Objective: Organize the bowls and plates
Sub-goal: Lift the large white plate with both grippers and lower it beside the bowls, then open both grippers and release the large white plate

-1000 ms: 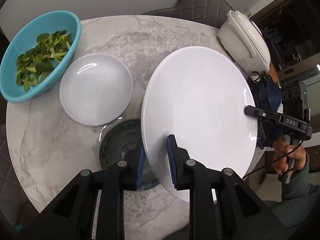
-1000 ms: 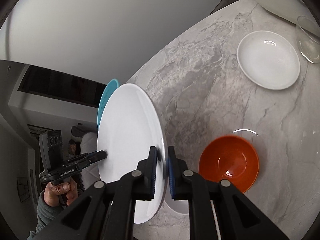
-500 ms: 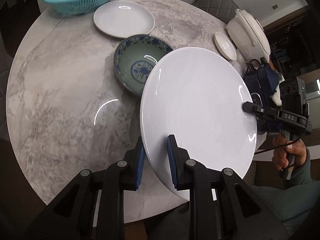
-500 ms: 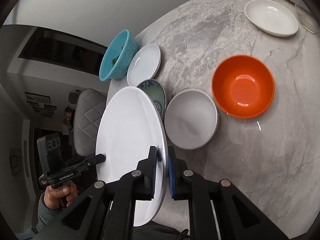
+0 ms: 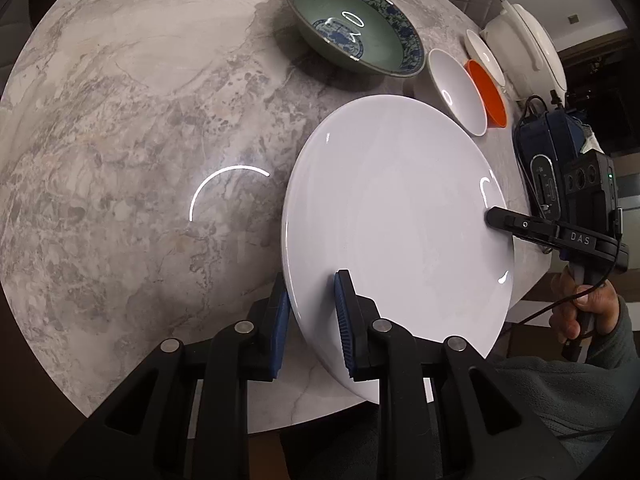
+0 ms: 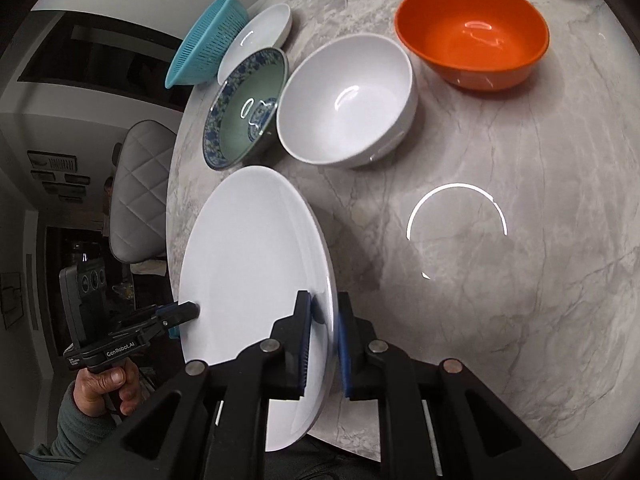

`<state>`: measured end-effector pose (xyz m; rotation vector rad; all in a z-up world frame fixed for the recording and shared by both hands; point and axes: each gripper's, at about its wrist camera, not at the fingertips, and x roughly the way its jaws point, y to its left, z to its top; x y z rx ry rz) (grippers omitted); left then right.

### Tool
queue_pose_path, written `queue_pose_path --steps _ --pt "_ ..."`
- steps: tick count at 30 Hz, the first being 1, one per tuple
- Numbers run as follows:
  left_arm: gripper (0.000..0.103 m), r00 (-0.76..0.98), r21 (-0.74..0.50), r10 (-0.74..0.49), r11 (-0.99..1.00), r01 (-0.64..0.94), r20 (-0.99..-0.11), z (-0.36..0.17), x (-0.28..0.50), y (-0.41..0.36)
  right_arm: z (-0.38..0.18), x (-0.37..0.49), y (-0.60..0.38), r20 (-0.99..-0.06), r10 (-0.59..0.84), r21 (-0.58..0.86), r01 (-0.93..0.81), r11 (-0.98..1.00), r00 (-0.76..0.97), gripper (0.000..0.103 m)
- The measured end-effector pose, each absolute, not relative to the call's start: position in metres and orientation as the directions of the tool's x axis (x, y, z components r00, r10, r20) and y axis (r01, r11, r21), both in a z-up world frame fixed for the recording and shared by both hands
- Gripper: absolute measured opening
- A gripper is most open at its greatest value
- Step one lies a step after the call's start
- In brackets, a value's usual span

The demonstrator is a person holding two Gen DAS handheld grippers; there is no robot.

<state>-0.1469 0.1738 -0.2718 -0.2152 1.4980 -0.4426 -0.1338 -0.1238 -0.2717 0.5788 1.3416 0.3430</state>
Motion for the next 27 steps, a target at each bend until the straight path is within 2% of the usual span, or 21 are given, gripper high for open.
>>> queue_pose_path --steps 11,27 --pt "0.020 0.007 -0.404 -0.409 0.903 0.145 -0.912 -0.309 -0.144 0.152 -0.303 -0.135 -0.131 -0.829 0.525 0.551 0.116 0.826 0.193 0.015" --pt "0.020 -0.004 -0.403 -0.407 0.902 0.156 -0.913 -0.315 -0.130 0.126 -0.312 -0.138 -0.137 -0.829 0.524 0.550 0.114 0.828 0.196 0.018"
